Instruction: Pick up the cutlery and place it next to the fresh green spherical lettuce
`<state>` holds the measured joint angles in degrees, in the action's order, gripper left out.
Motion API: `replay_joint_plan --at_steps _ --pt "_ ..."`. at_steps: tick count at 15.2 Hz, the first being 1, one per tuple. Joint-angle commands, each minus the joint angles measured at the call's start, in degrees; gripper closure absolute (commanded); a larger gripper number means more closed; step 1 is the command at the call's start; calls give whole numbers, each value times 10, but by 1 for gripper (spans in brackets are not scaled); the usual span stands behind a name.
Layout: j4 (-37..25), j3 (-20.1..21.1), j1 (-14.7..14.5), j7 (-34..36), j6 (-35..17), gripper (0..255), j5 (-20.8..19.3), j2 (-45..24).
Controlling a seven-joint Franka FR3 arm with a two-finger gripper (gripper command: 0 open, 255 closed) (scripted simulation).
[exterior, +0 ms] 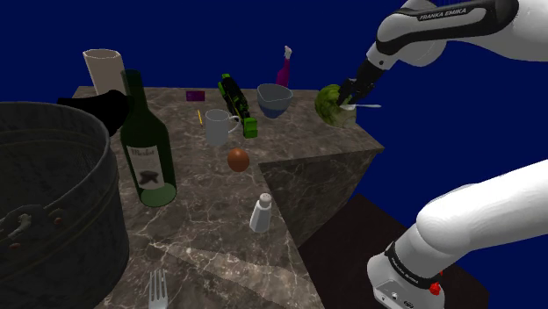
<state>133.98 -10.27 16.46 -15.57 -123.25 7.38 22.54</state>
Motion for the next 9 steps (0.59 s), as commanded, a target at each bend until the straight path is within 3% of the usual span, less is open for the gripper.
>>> replay_joint_plan --at_steps 1,9 --pt "12 -1 -1 -3 -15 255 2 -4" --pt "57 -5 -4 -18 -79 255 12 -24"
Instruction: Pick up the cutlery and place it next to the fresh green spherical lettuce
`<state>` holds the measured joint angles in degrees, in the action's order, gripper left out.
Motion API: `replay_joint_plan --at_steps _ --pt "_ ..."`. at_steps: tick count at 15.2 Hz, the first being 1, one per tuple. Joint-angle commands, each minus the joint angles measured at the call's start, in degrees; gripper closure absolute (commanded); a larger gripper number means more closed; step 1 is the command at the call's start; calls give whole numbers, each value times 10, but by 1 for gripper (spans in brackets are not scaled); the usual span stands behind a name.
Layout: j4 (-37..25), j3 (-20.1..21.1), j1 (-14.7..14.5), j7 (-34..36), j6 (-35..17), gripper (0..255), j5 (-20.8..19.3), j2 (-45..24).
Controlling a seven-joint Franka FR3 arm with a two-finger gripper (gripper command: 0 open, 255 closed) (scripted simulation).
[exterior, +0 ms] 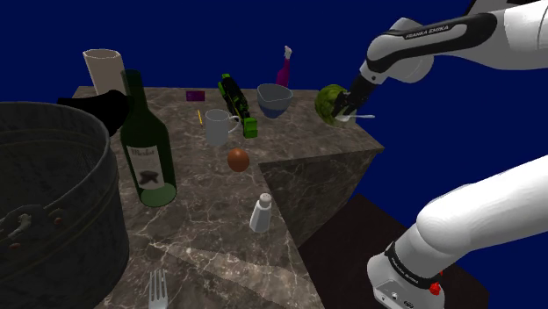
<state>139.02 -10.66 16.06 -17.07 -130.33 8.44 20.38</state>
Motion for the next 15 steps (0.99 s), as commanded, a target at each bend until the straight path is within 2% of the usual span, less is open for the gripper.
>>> replay_joint_plan --at_steps 1,15 --pt "11 -2 -1 -5 -17 255 3 -5" --pt "70 -14 -15 -46 -133 255 39 -66"
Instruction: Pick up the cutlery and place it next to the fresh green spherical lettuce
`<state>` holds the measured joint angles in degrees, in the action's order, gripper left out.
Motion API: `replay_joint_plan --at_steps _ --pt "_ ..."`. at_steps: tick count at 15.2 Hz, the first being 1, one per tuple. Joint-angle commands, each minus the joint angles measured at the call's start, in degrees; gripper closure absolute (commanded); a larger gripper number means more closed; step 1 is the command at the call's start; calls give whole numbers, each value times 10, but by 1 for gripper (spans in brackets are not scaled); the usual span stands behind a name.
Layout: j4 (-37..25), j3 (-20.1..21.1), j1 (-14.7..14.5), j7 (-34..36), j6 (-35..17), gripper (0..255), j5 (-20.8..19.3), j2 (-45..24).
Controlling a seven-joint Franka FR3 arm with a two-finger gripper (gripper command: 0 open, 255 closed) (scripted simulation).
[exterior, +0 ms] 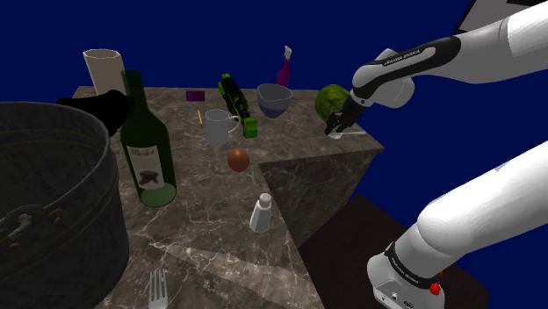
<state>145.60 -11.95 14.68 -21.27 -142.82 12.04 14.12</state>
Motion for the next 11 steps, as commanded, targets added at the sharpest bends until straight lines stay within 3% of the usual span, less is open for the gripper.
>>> replay_joint_plan --at_steps 1,5,11 --pt "7 -2 -2 -7 -16 255 7 -9" --pt "18 -7 -9 -25 -49 255 26 -33" --pt "19 -7 -10 -27 -52 255 27 -35"
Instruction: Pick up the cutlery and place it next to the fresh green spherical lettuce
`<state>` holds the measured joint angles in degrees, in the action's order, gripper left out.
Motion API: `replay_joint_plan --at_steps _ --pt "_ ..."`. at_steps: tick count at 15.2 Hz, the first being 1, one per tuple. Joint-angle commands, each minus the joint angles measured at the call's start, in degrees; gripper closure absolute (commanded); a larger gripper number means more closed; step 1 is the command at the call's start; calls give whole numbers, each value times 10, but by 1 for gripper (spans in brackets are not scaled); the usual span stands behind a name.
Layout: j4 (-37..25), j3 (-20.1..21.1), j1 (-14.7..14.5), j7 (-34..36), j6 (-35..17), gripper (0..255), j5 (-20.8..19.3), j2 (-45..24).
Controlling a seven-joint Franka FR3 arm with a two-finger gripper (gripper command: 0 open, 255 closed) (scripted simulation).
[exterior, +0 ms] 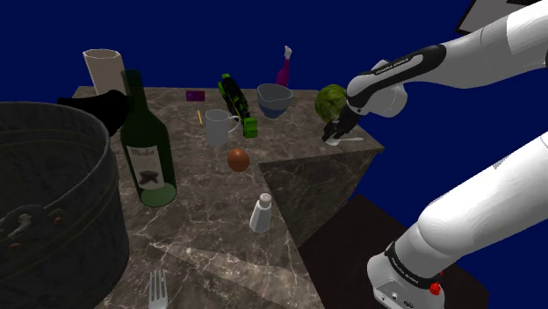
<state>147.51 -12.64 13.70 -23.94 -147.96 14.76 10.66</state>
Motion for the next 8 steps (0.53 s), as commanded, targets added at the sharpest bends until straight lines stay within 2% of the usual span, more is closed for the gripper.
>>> replay_joint_plan --at_steps 1,2,3,8 --pt "0 0 0 0 0 255 0 0" --pt "0 0 0 0 0 255 0 0" --pt "0 0 0 0 0 0 0 0" --pt "0 0 0 0 0 0 0 0"
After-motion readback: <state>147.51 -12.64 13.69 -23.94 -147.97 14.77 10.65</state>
